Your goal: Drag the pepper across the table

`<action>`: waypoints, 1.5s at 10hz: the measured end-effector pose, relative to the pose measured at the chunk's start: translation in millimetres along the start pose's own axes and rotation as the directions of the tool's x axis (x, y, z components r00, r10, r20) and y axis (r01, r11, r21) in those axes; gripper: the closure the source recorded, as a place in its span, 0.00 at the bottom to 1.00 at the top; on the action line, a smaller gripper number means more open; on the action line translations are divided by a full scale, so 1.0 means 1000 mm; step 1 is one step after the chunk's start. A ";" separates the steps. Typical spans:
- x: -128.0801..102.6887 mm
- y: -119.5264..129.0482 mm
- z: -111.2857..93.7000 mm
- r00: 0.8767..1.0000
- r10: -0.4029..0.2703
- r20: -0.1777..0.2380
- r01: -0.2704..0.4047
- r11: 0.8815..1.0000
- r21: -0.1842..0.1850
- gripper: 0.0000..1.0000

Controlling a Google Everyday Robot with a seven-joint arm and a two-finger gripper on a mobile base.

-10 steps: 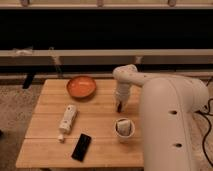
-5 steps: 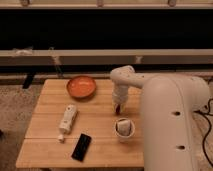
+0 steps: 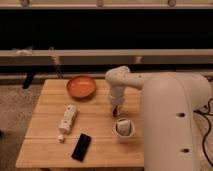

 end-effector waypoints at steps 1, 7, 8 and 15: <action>0.002 0.005 0.004 1.000 -0.010 -0.016 0.010 1.000 0.005 1.00; 0.017 0.056 0.019 0.983 -0.156 -0.097 0.162 0.985 0.056 0.90; 0.024 0.064 0.021 0.976 -0.190 -0.109 0.198 0.978 0.064 0.82; 0.069 0.101 0.009 0.928 -0.342 -0.150 0.358 0.929 0.096 0.20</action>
